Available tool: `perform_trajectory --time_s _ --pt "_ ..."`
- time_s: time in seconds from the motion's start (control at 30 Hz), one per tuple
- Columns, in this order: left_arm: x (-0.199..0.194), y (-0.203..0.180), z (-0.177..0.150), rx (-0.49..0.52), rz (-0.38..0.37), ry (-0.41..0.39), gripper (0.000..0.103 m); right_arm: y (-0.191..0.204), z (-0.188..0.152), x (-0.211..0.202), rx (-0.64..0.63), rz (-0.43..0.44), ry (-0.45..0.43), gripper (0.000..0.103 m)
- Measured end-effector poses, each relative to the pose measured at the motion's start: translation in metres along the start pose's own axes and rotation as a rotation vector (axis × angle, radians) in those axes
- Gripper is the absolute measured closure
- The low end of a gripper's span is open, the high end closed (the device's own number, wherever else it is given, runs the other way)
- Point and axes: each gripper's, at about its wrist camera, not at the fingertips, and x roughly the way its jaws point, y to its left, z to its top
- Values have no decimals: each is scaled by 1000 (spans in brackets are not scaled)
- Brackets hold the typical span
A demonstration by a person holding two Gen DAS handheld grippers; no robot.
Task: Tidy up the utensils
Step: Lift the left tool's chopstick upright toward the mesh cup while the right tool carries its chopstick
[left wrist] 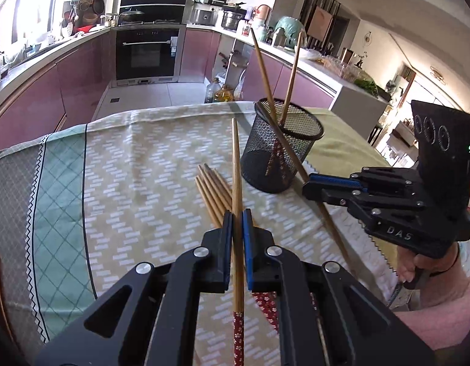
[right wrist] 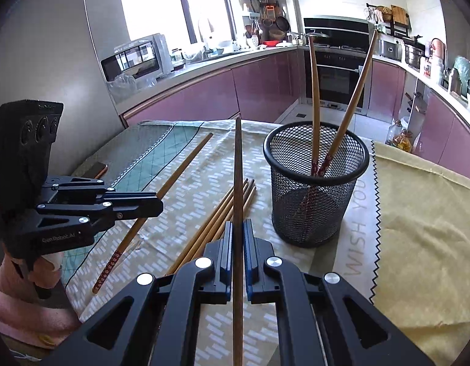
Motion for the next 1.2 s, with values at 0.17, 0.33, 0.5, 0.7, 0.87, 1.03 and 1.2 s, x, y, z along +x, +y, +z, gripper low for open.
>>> perform_trajectory --time_s 0.17,0.33,0.5,0.7,0.87,1.03,1.2 --pt "-11 -3 4 -1 -20 -22 95 1 -1 -11 -7 1 -28 97" --pt "-20 -4 11 -10 -40 -55 95 -1 6 -25 -12 -7 -69 97" --pt "-33 -9 24 -1 -56 -99 95 -9 14 -42 -9 -15 -117 97" --pt "-44 -17 45 7 -88 -160 95 -29 31 -65 26 -22 -199 97" --pt "-49 -24 63 7 -98 -213 95 -43 43 -78 38 -34 -249 97" --pt "-45 -28 87 -18 -120 -266 95 -50 56 -89 32 -31 -288 97" --pt "-38 -37 109 -26 -116 -315 95 -59 69 -97 34 -29 -329 97"
